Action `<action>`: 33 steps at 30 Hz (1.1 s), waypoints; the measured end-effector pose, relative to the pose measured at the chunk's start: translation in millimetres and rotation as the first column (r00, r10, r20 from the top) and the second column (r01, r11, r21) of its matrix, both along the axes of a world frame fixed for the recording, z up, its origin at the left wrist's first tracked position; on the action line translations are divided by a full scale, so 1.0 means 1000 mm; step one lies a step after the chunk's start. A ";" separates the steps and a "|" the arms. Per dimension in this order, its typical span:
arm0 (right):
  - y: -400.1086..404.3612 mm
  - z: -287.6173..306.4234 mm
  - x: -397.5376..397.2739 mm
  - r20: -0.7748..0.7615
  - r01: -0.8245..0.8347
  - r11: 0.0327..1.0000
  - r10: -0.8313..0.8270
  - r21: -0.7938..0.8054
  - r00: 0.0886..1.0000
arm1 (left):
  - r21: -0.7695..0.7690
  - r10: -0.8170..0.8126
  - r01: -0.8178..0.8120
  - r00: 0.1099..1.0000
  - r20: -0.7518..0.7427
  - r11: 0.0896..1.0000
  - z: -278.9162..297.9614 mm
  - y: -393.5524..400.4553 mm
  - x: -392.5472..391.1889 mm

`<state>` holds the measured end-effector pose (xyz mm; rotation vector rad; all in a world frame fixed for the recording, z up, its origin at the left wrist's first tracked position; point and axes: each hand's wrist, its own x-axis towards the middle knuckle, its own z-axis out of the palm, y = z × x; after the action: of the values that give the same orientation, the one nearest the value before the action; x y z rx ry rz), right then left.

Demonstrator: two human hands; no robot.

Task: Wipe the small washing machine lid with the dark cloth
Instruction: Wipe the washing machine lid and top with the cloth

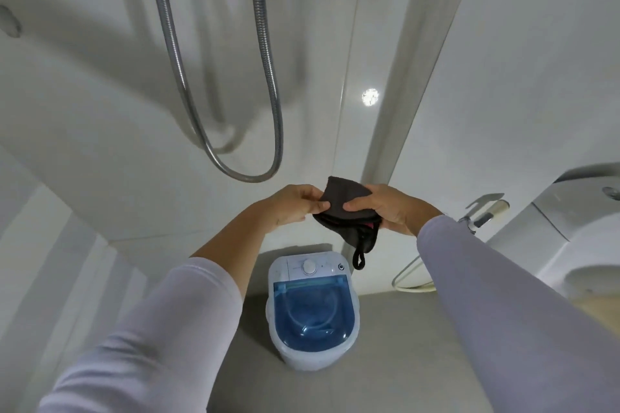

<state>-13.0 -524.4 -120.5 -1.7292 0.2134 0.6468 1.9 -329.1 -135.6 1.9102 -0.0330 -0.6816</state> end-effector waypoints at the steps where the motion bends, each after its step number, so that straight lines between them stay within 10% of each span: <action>1: -0.003 -0.012 0.004 -0.005 0.003 1.000 -0.003 -0.015 1.000 | 0.002 0.004 -0.004 1.000 -0.014 1.000 -0.012 -0.004 0.005; 20: -0.023 -0.330 0.043 0.163 0.031 0.996 -0.017 -0.083 0.987 | 0.079 0.013 -0.035 0.965 0.262 0.996 -0.337 -0.028 0.051; 33: -0.032 -0.370 -0.046 0.302 0.117 0.993 -0.110 -0.005 0.947 | 0.198 -0.018 -0.080 0.895 0.447 0.977 -0.366 -0.035 -0.037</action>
<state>-58.6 -556.3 -490.2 -1.7977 0.1050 0.2911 -35.3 -364.2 -501.6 2.2361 -0.2279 -0.2145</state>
